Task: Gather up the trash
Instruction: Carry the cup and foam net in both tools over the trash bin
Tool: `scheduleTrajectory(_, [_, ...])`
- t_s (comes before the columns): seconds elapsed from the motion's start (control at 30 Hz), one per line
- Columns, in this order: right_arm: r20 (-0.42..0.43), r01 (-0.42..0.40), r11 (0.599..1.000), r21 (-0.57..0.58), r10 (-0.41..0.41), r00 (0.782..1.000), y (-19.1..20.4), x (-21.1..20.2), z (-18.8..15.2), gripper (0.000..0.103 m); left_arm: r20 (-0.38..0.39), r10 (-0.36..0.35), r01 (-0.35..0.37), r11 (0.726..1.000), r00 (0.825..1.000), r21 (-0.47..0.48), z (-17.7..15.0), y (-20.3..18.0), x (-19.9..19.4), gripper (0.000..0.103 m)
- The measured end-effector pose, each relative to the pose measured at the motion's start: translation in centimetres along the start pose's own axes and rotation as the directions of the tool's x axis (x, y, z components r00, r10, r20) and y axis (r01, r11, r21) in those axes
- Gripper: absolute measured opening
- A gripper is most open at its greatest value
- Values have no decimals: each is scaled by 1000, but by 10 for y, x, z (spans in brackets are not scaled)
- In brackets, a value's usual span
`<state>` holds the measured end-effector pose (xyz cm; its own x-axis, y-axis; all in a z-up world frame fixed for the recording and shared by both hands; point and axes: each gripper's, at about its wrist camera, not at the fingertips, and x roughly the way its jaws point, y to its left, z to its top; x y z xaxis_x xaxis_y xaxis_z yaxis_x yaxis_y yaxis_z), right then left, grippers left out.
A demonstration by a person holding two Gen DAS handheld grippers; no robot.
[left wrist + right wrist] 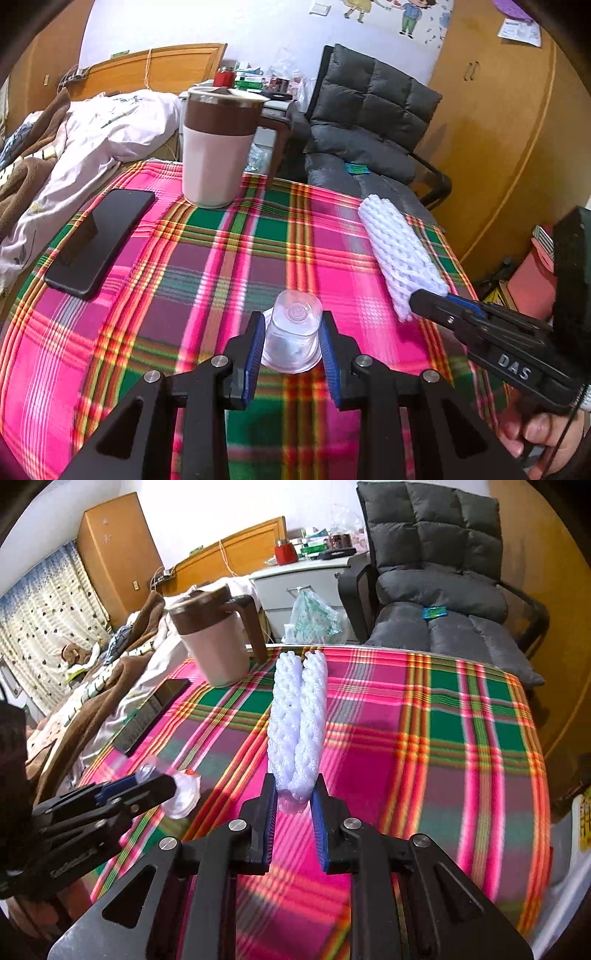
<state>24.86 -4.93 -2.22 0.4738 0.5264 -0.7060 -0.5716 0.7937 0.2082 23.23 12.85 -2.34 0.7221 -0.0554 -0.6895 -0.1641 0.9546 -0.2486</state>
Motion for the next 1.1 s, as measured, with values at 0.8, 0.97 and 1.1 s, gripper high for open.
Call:
scheduleTrajectory(0.8, [-2,124,964,237,-127,992,-69,-90,-101,20,-77,-165,177,965,983,194,-65,-150,-46,30])
scheduleTrajectory(0.97, [3,139,947,291,-146,989,-87,-99,-114,20,-103,-183,202,954,978,224,-70,-175,-40,30])
scheduleTrajectory(1.1, [22,147,930,337,-164,986,-101,-112,-124,20,-122,-201,226,941,972,252,-75,-197,-36,30])
